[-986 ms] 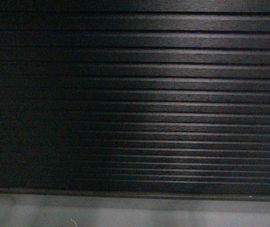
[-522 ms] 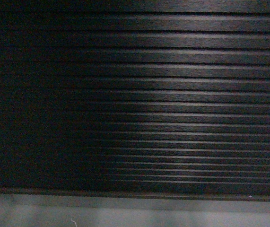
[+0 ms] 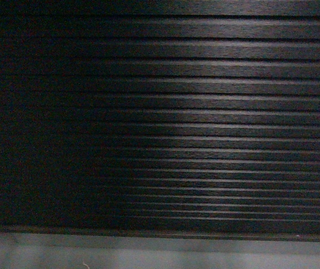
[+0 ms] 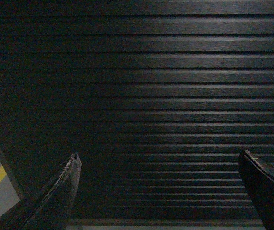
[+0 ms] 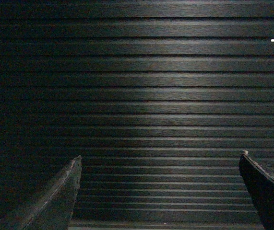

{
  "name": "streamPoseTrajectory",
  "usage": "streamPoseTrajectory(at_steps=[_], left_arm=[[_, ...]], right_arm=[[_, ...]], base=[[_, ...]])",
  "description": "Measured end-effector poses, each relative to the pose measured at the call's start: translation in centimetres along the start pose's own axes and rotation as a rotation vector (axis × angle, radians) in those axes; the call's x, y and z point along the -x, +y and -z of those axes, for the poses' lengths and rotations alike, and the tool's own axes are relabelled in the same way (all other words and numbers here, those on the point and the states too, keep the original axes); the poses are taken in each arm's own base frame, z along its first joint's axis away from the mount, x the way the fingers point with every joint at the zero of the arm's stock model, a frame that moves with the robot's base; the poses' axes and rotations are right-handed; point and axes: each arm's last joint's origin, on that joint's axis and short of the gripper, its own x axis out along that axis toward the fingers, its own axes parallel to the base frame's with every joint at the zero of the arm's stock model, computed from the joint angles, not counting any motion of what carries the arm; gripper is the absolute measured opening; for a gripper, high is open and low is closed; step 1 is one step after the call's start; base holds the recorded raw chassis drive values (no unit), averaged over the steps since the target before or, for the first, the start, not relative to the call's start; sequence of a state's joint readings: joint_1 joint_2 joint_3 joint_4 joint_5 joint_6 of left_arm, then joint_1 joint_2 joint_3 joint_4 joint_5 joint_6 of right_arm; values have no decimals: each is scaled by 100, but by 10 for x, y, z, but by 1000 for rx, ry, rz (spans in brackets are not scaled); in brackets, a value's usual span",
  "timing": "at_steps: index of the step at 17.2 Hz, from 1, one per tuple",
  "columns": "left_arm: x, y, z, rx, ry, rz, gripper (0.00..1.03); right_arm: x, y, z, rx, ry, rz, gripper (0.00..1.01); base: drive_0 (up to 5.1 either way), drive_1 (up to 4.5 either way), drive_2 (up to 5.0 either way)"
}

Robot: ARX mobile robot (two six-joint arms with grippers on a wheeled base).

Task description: Place dark red mango on scale at checkout

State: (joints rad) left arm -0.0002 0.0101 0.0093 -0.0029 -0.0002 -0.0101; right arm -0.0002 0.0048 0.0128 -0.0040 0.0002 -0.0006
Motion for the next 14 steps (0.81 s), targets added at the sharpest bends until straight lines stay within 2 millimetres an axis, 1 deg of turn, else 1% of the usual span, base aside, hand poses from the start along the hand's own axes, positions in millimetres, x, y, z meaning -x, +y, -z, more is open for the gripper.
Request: streamPoseTrajectory(at_steps=[14], left_arm=[[0,0,0,-1,0,-1,98]], right_arm=[[0,0,0,-1,0,-1,98]], base=[[0,0,0]])
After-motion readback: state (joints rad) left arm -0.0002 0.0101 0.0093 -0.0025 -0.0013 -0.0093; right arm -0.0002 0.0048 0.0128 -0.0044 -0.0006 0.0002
